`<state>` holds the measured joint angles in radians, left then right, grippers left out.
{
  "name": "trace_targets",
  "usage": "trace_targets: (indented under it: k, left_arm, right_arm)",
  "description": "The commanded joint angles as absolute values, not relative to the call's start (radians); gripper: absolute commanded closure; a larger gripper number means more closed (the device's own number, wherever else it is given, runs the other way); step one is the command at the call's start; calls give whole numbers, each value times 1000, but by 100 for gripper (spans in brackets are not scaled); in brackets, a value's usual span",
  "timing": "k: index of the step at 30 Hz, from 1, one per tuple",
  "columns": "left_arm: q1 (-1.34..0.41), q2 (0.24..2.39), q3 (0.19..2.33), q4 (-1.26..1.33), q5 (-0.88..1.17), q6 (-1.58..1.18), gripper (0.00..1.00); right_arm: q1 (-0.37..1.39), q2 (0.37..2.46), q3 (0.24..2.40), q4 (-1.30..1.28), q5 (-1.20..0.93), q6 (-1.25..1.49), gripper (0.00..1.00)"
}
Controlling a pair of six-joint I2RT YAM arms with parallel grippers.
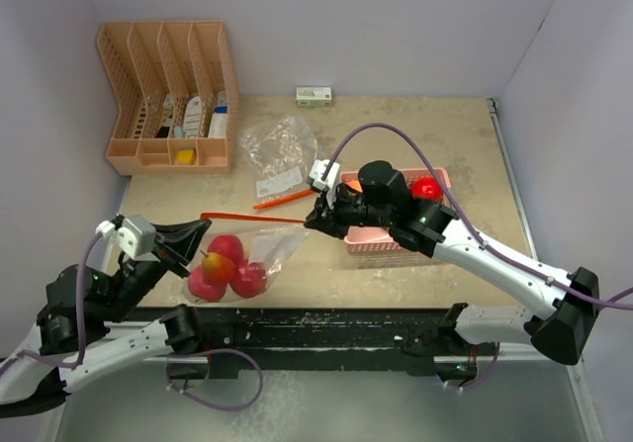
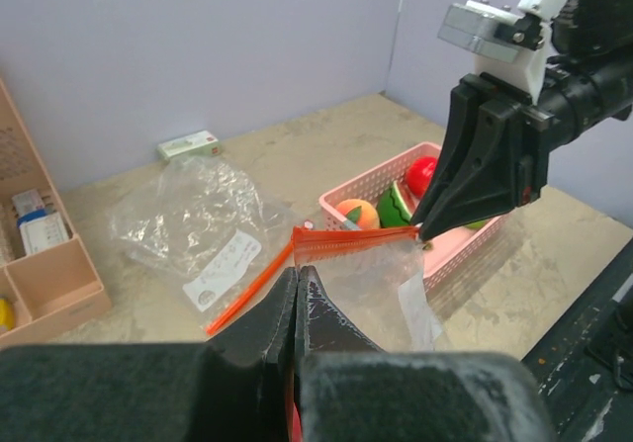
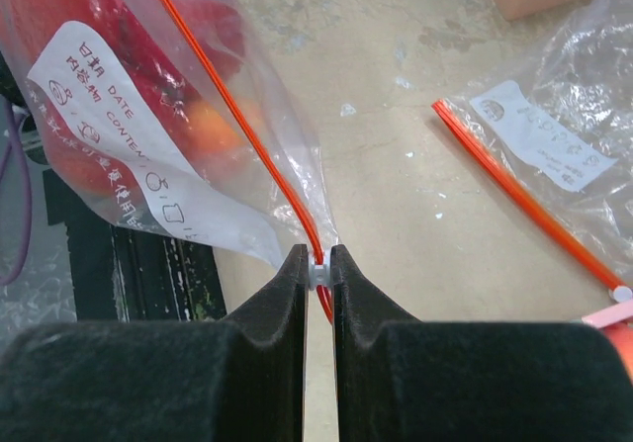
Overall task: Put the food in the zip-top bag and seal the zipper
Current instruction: Zip the zipper food storage bag at the center of the board, then place the zipper food storage bag at the center of the board.
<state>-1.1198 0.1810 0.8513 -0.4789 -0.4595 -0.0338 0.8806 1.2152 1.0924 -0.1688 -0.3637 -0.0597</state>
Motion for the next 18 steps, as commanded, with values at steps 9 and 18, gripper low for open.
trace_targets:
  k: [9,18]
  left_arm:
    - [-1120,231,934,-528,-647,-81,100]
    - [-1120,307,919,-508,-787,-120,100]
  right_arm:
    - [867,1247,1103,-250,-175,-37,99]
    - [863,1157,1107,-126,-46,65,8]
